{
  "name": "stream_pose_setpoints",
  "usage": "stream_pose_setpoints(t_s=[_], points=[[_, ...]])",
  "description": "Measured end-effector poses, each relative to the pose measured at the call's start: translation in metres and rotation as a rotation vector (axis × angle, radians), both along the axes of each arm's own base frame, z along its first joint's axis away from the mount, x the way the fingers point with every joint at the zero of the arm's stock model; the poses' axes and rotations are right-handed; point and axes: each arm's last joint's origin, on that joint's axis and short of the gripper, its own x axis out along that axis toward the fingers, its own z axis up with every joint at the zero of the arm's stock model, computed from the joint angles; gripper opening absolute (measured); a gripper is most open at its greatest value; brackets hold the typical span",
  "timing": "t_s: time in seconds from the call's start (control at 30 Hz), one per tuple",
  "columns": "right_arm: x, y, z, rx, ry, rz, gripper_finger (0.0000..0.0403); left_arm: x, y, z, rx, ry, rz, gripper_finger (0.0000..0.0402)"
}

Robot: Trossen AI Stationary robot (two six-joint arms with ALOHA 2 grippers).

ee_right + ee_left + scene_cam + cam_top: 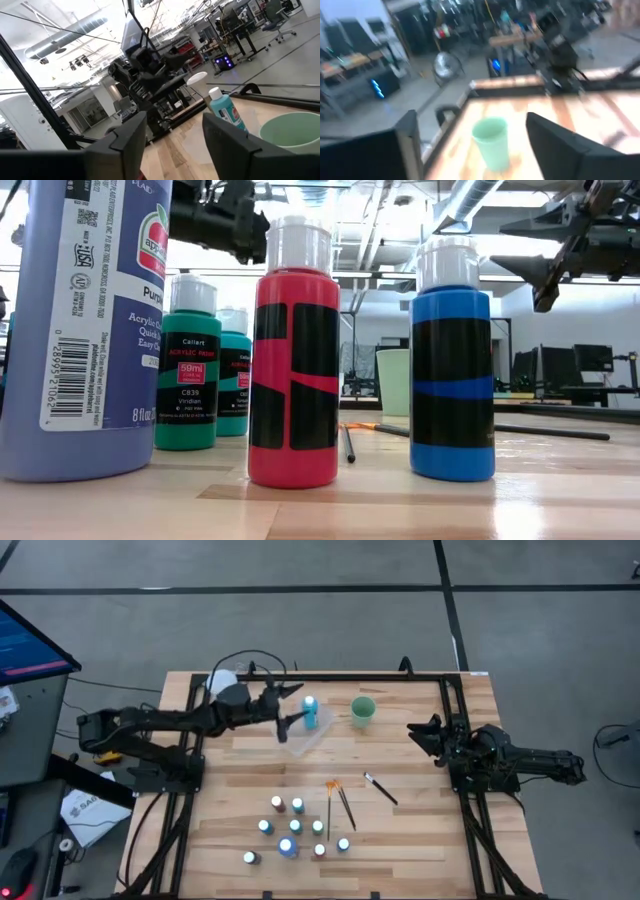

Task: Pick & Place Paint Supplies
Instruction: Put the large light blue paint bottle into the transparent bin

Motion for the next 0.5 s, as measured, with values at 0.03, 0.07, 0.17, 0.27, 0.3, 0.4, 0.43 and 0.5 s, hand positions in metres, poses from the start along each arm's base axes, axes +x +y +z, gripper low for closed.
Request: stream_pose_setpoints(t_s=[0.03,0.07,0.17,0.27,0.3,0.4,0.43,0.5], points=[[0.000,0.000,0.000,0.000,0.002,0.000,0.0200,0.000,-0.002,-0.003,-0.026,0.025,0.023,0.0259],[0.000,0.000,0.000,-0.001,0.003,0.000,0.0205,0.001,-0.002,-0.006,-0.048,0.040,0.053,0.0272],[0.000,0.000,0.000,-0.003,0.004,-0.001,0.0218,0.004,-0.001,-0.013,-0.078,0.056,0.129,0.0298],[0.000,0.000,0.000,-0.002,0.003,-0.001,0.0225,0.010,0.002,-0.024,-0.086,0.095,0.154,0.0310],[0.000,0.000,0.000,-0.002,0.004,-0.001,0.0226,0.011,0.003,-0.029,-0.097,0.109,0.156,0.0312],[0.000,0.000,0.000,-0.002,0.004,-0.001,0.0226,0.017,0.005,-0.042,-0.123,0.151,0.140,0.0315],[0.000,0.000,0.000,-0.002,0.004,0.000,0.0226,0.019,0.005,-0.047,-0.128,0.171,0.141,0.0315],[0.000,0.000,0.000,-0.002,0.004,0.000,0.0225,0.021,0.006,-0.053,-0.132,0.189,0.142,0.0314]])
